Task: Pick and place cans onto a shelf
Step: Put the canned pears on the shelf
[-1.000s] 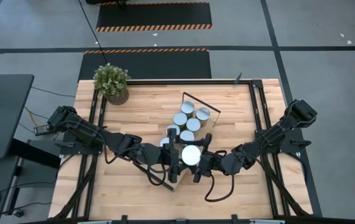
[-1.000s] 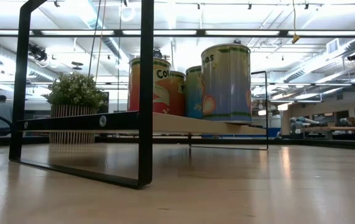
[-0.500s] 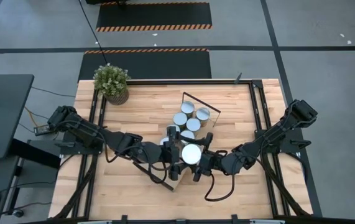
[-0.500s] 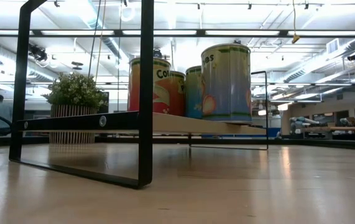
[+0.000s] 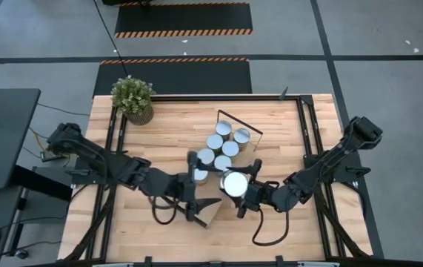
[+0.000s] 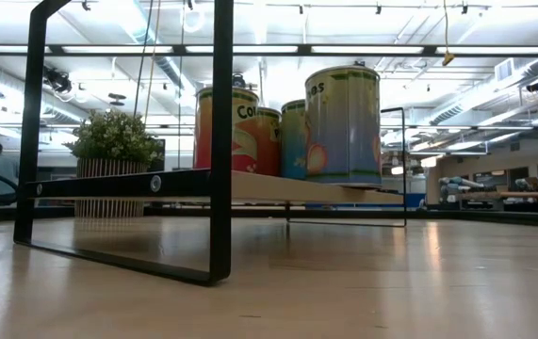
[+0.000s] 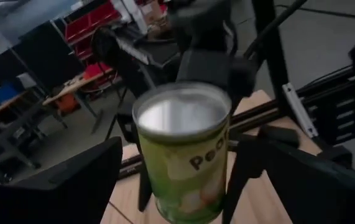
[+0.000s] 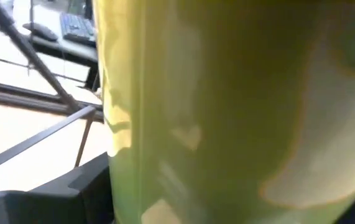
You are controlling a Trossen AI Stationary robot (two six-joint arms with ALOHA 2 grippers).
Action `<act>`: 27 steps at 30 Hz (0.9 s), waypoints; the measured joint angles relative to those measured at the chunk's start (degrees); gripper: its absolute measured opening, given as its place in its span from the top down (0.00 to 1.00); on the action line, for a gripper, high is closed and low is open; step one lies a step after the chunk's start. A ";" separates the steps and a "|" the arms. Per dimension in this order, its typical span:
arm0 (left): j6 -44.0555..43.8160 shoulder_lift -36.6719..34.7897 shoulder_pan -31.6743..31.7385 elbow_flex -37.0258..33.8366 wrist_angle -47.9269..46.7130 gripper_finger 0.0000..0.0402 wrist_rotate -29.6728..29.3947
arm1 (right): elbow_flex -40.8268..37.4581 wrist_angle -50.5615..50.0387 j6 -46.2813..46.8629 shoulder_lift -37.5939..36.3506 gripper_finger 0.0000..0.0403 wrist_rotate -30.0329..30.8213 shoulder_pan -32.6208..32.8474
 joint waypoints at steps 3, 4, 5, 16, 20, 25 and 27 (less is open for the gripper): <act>-0.61 -0.59 -0.94 0.02 -2.80 0.04 0.02 | 0.00 -8.06 7.92 -0.72 0.19 -3.56 0.11; -1.61 -0.60 -1.24 0.02 -4.16 0.04 0.02 | 0.00 -11.03 11.04 -0.82 0.19 -4.80 0.11; -3.00 -0.60 -1.39 0.02 -5.81 0.04 0.04 | 0.00 -13.88 13.93 -0.84 0.19 -5.68 0.11; -15.51 1.04 0.79 0.05 -11.02 0.04 0.64 | 0.00 -7.21 12.88 -0.35 0.19 -14.67 0.31; -15.11 2.49 1.20 0.02 -8.12 0.04 7.14 | 0.00 -3.91 9.67 0.72 0.19 -16.38 -0.97; -13.70 2.96 1.31 0.02 -6.74 0.04 8.77 | -0.04 -2.56 9.40 1.73 0.19 -18.13 -2.67; -13.74 2.96 1.57 0.02 -6.68 0.04 8.88 | -0.04 -2.03 9.23 1.81 0.19 -18.95 -2.99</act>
